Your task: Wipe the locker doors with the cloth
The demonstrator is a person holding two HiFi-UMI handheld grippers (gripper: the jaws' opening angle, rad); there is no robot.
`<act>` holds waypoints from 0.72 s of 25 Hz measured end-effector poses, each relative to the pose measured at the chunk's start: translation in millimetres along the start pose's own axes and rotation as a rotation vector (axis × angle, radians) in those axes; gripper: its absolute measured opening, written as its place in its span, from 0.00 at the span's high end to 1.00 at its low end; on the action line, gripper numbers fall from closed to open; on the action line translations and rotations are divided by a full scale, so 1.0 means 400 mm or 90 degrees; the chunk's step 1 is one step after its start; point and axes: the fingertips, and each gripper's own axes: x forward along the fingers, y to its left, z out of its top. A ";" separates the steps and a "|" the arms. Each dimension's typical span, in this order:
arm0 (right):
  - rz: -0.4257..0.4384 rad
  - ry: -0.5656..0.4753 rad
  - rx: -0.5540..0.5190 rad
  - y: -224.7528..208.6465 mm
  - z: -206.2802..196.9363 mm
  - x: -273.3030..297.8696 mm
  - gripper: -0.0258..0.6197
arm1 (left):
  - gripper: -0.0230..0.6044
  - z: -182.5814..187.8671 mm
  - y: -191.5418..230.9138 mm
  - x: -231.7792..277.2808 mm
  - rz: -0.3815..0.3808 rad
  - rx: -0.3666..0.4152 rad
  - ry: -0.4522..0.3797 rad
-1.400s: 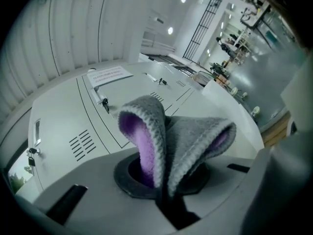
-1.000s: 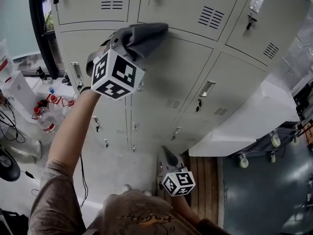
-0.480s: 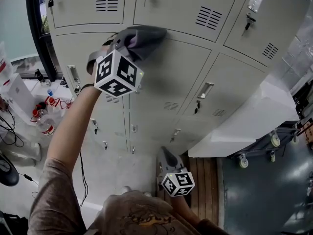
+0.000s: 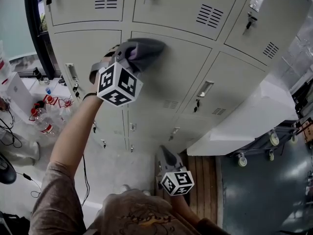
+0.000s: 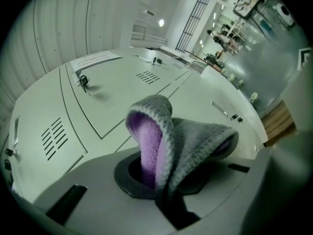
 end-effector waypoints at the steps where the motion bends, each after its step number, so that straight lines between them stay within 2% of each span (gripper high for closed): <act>1: 0.000 0.001 -0.001 0.000 -0.001 -0.001 0.96 | 0.90 -0.007 -0.012 0.001 -0.004 0.001 0.003; 13: -0.007 0.007 0.002 -0.005 -0.009 -0.007 0.96 | 0.90 -0.122 -0.168 0.004 -0.065 -0.022 0.047; 18: -0.012 0.007 0.003 -0.011 -0.011 -0.010 0.96 | 0.90 -0.143 -0.189 -0.003 -0.045 -0.045 0.041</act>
